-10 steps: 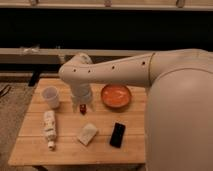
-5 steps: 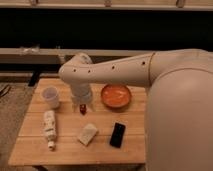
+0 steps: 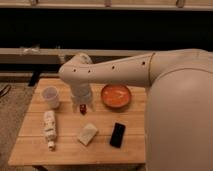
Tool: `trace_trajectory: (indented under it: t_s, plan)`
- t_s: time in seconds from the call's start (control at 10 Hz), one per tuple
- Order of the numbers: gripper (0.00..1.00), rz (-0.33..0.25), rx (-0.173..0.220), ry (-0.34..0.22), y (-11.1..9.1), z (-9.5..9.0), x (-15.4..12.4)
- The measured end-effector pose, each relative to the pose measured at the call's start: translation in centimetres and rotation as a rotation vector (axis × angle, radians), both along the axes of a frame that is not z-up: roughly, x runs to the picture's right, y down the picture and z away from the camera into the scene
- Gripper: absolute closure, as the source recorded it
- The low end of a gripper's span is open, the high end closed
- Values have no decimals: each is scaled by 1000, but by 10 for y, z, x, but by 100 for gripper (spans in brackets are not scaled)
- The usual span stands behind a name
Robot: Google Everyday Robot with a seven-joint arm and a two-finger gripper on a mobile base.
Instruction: Place the eraser on the white sponge
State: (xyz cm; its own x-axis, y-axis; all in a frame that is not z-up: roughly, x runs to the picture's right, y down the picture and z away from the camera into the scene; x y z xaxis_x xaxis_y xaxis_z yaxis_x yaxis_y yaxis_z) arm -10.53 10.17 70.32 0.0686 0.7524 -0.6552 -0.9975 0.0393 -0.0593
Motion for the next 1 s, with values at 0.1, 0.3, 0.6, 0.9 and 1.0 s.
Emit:
trace_trajectory:
  t_s: [0.1, 0.3, 0.6, 0.9, 1.0]
  plan:
    - [35, 0, 0, 0, 0, 0, 0]
    - [35, 0, 0, 0, 0, 0, 0]
    - [35, -6, 10, 29, -1, 4, 4]
    - [35, 31, 17, 140, 5, 30, 52]
    - [35, 52, 18, 165, 10, 37, 67]
